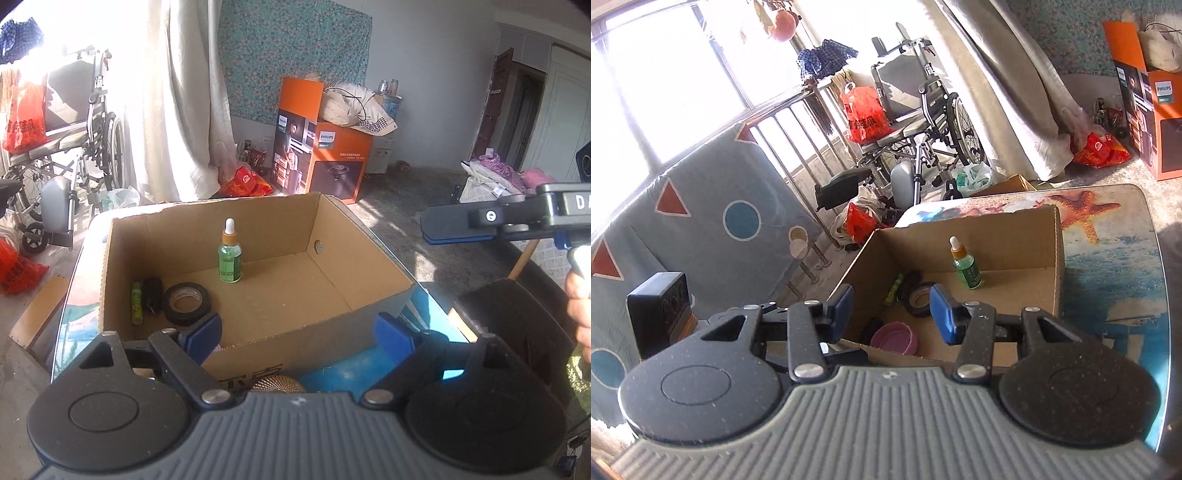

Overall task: Organize rigid objects
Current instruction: 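Move the right gripper to the brown jar with gold lid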

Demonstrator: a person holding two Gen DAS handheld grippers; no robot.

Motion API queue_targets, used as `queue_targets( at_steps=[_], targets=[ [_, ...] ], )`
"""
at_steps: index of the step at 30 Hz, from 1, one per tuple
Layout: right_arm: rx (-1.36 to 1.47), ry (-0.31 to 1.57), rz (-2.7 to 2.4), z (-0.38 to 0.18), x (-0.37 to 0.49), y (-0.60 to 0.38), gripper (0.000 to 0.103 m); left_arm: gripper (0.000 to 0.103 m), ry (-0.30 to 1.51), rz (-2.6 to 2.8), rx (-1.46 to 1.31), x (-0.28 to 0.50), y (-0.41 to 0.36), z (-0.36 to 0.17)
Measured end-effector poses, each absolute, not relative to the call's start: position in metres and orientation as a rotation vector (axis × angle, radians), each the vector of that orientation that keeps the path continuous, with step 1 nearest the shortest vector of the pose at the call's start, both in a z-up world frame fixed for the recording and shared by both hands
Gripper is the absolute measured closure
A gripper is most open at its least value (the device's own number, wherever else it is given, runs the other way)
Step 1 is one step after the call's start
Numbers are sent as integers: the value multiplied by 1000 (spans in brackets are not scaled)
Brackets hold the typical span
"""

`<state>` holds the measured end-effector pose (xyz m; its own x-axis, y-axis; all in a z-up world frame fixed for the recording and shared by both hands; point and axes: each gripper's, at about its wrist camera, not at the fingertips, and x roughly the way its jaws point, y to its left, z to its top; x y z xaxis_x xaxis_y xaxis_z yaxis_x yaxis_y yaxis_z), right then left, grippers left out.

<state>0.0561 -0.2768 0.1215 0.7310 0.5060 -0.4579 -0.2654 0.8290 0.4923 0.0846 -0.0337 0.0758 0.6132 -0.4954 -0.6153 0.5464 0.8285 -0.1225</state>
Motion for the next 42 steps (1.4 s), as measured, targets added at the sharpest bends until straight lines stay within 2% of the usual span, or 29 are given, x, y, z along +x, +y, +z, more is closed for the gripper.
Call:
queue_targets(
  at_steps=[6,12,14,16,18,30,42],
  targets=[
    [536,692,412,57,28,-260,58,13,677,-601,142,52,-42,40],
    [573,787,403,11,49,-231,66,15,720,-588,159,51,-50,4],
    [568,819,401,0,63,-223,71,18,721,-576,183,52,-54,-7],
    [562,845,395,-8,75,-217,73,30,731,-550,199,57,-55,-14],
    [555,860,389,-15,84,-214,74,36,748,-534,199,60,-55,-22],
    [513,945,378,-42,128,-200,74,36,754,-501,227,77,-63,-31],
    [510,944,309,-35,103,-234,72,36,763,-643,244,66,-89,-33]
  ],
)
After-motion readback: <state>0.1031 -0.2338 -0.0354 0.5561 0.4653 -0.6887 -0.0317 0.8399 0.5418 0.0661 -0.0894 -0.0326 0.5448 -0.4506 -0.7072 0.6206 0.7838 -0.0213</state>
